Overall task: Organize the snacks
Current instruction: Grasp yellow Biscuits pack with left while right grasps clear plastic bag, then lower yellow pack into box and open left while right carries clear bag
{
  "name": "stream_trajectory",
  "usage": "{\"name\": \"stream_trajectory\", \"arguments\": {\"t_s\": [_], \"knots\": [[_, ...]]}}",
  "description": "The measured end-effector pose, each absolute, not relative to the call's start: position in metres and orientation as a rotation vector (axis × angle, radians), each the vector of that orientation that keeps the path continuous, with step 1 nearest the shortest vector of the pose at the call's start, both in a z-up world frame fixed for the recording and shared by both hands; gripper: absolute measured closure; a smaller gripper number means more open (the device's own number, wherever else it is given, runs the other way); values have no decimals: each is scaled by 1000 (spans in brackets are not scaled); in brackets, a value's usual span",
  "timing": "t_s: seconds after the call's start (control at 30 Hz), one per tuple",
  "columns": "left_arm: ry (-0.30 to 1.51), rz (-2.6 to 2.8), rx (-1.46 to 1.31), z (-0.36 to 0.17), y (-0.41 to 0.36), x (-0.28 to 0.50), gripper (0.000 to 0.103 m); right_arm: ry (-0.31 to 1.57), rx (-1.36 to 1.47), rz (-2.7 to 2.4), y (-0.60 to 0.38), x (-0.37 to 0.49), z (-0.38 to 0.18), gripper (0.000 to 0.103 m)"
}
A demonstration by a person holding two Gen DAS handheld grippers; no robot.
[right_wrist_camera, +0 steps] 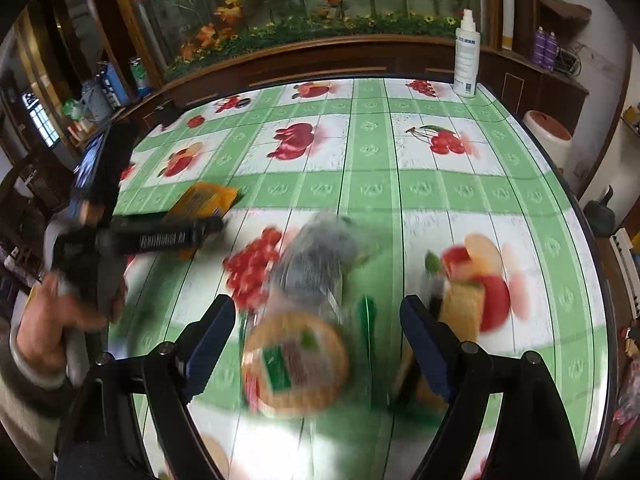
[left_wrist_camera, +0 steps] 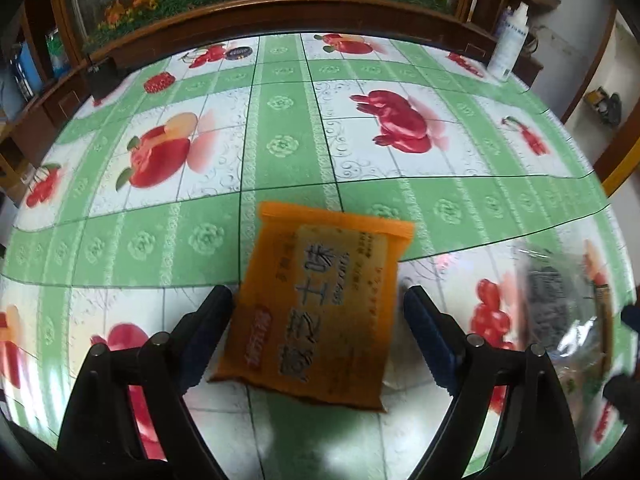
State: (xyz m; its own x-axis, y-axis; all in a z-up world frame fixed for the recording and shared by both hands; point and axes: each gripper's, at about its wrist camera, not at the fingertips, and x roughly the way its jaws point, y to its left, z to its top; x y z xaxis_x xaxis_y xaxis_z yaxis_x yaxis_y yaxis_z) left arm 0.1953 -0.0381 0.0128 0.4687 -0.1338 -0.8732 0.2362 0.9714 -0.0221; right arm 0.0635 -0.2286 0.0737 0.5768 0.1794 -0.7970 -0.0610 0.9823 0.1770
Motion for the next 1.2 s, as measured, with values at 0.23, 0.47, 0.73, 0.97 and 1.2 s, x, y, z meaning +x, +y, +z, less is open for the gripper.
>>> {"name": "stream_trajectory", "arguments": {"t_s": [0.23,0.47,0.73,0.97,1.2], "knots": [[1046,-197,105,11,-36,199,17,1033,162,165,-221,98,40,36],[1040,-153,90,16,-27,178,28,1006,137,237,-206,85,45,52],[1028,-118,21,29,0,135,28,974,140,322,-187,59,60,53],[1005,-82,9,39,17,88,28,973,157,401,-172,29,61,54],[971,-63,-8,53,33,33,28,952,179,479,-156,-5,67,58]]}}
